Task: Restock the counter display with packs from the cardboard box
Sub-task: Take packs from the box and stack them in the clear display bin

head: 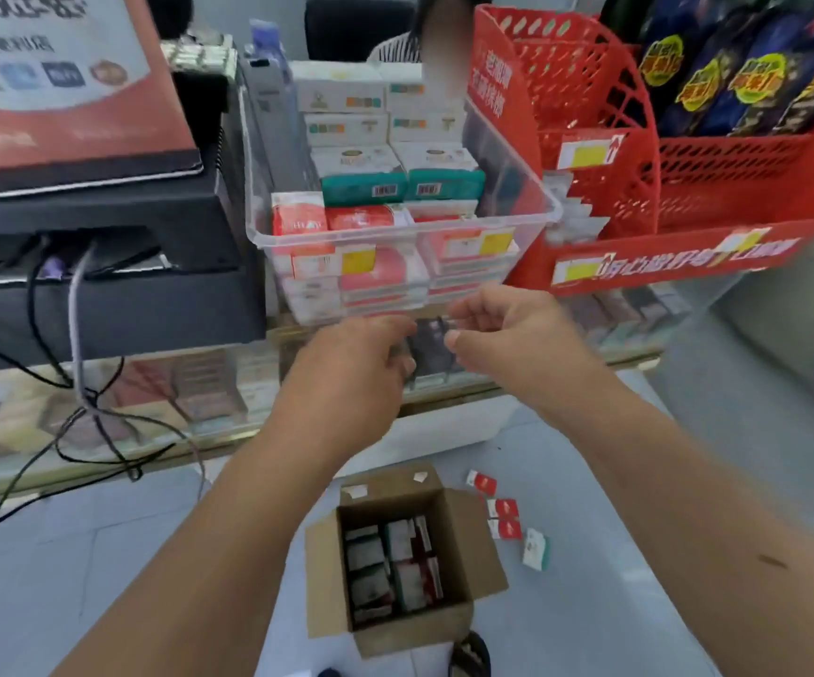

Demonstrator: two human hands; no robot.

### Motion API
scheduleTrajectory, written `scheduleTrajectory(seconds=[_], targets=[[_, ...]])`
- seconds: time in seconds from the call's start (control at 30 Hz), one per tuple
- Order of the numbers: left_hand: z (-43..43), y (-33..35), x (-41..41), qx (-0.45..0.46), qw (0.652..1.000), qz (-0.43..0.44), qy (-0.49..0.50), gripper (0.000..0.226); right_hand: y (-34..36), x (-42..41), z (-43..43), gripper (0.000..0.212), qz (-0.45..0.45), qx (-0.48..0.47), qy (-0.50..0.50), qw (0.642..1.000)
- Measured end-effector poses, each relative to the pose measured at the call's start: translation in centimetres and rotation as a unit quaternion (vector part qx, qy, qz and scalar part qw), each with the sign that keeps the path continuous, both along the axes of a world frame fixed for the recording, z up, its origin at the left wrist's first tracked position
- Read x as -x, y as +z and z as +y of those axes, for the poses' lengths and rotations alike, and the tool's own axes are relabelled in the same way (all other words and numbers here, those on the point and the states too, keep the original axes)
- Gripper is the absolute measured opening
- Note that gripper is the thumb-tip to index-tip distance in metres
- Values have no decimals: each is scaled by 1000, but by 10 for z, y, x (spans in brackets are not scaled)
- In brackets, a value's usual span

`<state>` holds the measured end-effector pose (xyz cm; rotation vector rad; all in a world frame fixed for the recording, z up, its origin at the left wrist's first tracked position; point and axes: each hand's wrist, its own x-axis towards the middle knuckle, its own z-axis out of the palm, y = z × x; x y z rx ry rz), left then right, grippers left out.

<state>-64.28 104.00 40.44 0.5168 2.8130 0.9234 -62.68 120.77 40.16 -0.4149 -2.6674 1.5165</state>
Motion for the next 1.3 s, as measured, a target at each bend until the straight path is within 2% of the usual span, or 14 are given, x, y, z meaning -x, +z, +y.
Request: scheduleTrajectory(seconds=[0.17,0.33,0.57,0.8,0.9,1.1,1.2,1.3], targets=[[17,-65,-20,52,998,-46,5,38,-83,-24,17,20,-59,-27,36,997],[27,-153,-39,72,986,-144,34,38,-177,-46,35,29,-145,-93,93,981],[26,-292,-60,86,961,-252,72,36,-325,-72,49,34,-247,-184,182,934],[-3,-445,-64,116,943,-303,79,34,-503,-72,30,24,-310,-224,256,888],[-1,-505,-62,134,940,-309,52,37,-580,-64,21,29,-320,-247,271,874],[24,-611,-52,157,927,-340,19,48,-722,-42,13,42,-380,-244,223,864],[34,-649,-39,186,915,-359,-13,49,-779,-25,17,45,-390,-225,194,872],[46,-680,-21,216,886,-410,-26,50,-831,-10,18,53,-401,-221,157,875]])
